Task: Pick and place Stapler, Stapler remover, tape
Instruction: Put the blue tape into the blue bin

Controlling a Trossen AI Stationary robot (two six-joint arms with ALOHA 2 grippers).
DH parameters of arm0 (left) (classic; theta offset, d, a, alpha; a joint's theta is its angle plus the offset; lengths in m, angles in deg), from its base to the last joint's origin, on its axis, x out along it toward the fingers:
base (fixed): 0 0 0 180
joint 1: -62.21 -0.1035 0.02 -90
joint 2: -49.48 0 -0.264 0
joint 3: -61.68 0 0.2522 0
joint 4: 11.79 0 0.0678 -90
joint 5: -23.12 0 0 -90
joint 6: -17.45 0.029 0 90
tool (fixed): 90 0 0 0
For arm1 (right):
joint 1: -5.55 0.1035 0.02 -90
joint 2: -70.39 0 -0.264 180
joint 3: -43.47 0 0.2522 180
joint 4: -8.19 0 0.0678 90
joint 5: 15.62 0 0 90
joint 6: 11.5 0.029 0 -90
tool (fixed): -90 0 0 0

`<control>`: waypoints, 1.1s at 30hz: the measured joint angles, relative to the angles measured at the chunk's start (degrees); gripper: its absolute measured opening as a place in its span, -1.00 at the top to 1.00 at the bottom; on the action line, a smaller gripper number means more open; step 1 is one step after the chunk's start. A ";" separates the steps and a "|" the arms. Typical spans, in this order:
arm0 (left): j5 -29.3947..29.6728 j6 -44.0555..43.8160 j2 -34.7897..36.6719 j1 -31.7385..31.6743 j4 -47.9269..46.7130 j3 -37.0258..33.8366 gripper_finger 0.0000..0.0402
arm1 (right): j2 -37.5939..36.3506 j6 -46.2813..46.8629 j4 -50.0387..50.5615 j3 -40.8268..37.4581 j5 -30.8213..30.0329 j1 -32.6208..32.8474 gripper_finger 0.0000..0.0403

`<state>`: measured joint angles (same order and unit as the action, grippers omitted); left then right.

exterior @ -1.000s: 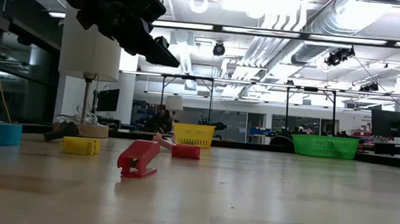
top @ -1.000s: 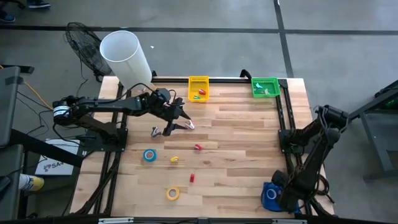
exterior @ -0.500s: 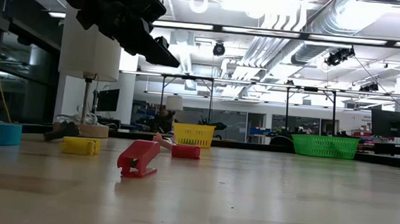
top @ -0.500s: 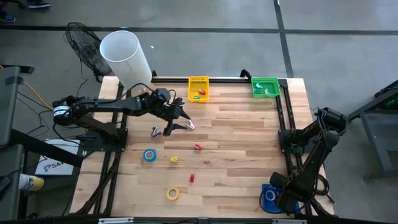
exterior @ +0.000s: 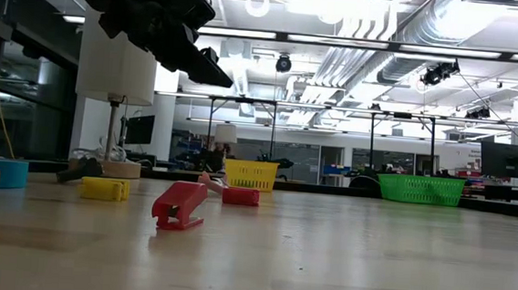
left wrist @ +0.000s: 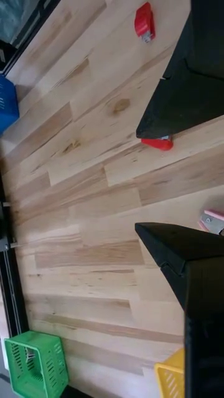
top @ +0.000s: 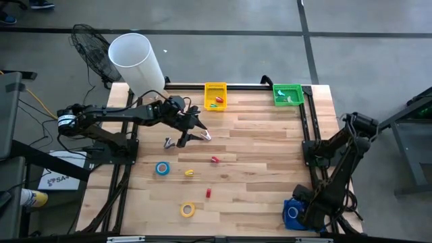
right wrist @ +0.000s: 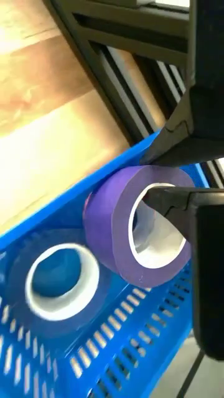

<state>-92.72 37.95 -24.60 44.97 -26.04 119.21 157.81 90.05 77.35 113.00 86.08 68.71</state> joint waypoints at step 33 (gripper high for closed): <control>-0.13 0.00 0.00 0.00 -1.07 0.00 -0.13 | 2.64 3.39 -3.16 0.00 -1.52 3.02 0.86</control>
<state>-92.86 37.95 -24.60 44.97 -27.11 119.21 160.45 93.44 74.19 113.00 84.57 71.72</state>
